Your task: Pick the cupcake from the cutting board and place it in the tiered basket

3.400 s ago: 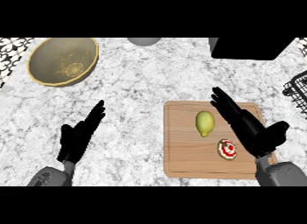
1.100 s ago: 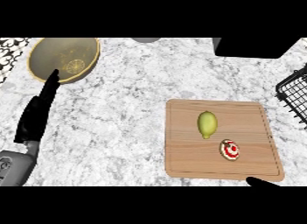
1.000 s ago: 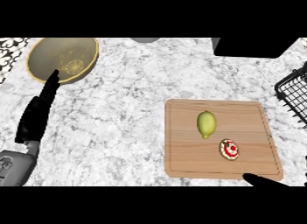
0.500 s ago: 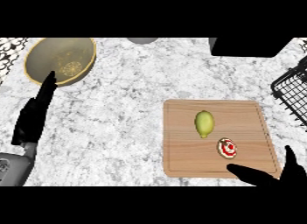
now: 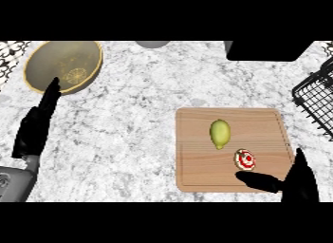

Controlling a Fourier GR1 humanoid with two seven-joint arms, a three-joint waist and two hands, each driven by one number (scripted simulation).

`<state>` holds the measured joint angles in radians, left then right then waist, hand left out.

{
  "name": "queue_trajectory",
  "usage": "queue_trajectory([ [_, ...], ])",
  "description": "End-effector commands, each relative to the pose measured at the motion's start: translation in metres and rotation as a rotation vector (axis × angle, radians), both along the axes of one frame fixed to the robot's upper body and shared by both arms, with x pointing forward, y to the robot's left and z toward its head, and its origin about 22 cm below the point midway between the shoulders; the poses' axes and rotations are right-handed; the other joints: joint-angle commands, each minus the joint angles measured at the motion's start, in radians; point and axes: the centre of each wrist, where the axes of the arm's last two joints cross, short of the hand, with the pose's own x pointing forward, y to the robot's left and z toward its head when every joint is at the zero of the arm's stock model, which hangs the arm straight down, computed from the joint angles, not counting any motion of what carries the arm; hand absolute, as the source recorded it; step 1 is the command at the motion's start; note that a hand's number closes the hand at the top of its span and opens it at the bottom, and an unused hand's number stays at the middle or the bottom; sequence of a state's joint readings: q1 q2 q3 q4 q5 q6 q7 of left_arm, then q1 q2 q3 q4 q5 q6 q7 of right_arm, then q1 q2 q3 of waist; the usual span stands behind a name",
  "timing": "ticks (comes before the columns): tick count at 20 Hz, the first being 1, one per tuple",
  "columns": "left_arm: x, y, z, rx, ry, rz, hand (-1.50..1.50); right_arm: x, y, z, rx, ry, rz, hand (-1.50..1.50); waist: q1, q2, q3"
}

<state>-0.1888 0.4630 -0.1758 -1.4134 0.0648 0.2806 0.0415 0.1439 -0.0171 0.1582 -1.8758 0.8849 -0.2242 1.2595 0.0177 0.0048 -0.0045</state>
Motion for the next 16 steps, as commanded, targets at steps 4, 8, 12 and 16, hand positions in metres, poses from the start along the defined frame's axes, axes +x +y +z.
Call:
queue_trajectory([
  [4, -0.004, 0.005, 0.006, 0.018, -0.007, 0.003, 0.00, 0.015, 0.010, -0.001, 0.034, 0.208, -0.085, -1.50, 0.002, -0.004, 0.001],
  [8, -0.002, 0.004, 0.005, -0.006, 0.011, 0.008, 0.00, 0.028, -0.003, 0.002, 0.056, 0.216, -0.112, -1.50, -0.006, -0.003, 0.002],
  [12, -0.001, 0.014, 0.006, 0.000, -0.005, 0.008, 0.00, 0.021, 0.005, -0.009, 0.066, 0.228, -0.111, -1.50, -0.011, -0.004, 0.002],
  [16, 0.007, -0.003, 0.014, 0.021, -0.013, 0.030, 0.00, 0.023, 0.006, -0.016, 0.064, 0.243, -0.120, -1.50, -0.016, -0.004, 0.003],
])
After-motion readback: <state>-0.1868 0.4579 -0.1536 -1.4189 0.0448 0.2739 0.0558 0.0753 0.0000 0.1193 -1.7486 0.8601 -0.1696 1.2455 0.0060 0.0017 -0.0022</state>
